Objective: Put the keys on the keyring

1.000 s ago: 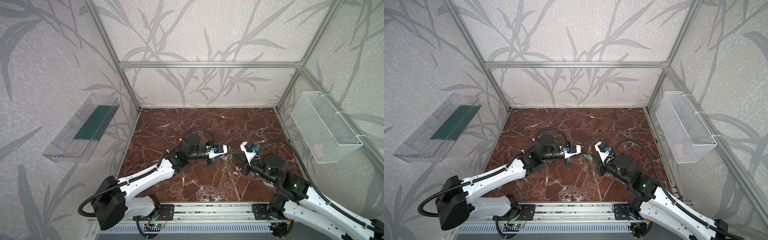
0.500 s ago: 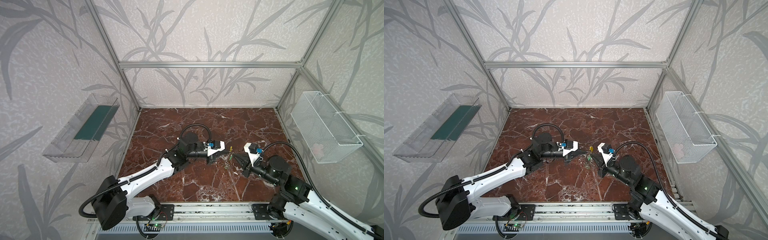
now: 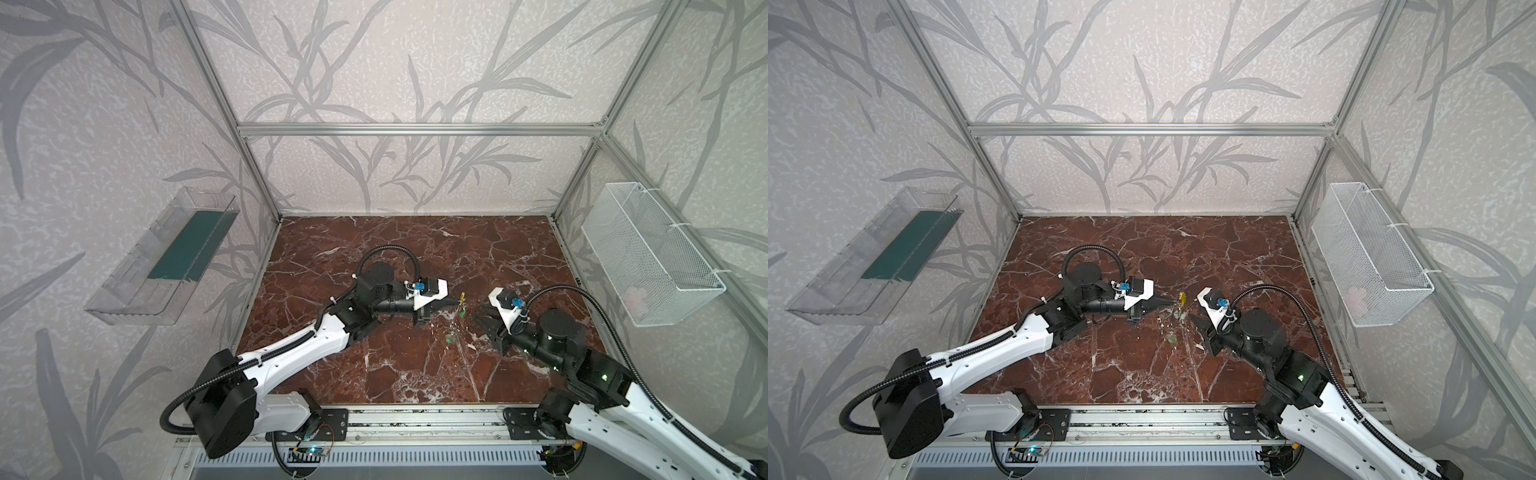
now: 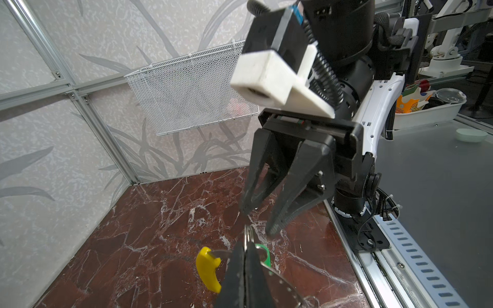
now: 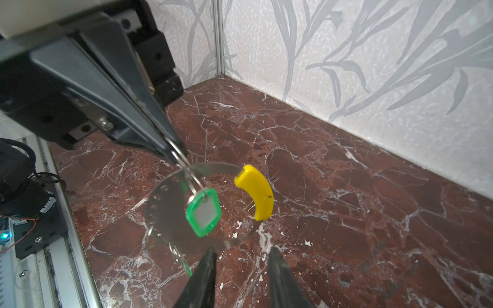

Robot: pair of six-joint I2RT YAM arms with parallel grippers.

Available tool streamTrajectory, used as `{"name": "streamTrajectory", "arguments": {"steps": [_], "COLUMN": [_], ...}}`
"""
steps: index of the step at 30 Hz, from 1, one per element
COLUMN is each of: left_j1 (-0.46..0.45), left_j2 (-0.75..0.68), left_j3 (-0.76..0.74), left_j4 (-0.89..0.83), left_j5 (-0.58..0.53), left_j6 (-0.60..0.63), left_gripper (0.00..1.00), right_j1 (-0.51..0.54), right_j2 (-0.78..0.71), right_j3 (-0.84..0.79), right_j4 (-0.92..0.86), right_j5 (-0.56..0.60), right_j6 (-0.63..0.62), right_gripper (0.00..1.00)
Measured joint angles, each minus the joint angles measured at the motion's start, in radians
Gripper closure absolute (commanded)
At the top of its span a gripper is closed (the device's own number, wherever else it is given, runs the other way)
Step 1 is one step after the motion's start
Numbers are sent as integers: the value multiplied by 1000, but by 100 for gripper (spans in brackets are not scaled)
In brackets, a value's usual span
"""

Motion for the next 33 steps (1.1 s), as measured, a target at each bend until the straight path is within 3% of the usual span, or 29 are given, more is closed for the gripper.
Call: {"name": "streamTrajectory", "arguments": {"steps": [13,23,33], "left_j1": [2,2,3], "left_j2": [19,19,19], "left_j3": [18,29,29], "left_j4": [6,7,7], "left_j5": [60,81,84], "left_j6": [-32,-35,-34], "left_gripper": [100,100,100], "right_j1": [-8,-32,-43], "right_j2": [87,101,112], "right_j3": [87,87,87], "right_j4": [2,45,63], "right_j5": [-102,-186,-225], "right_j6": [-186,-213,-234], "right_gripper": [77,82,93]}}
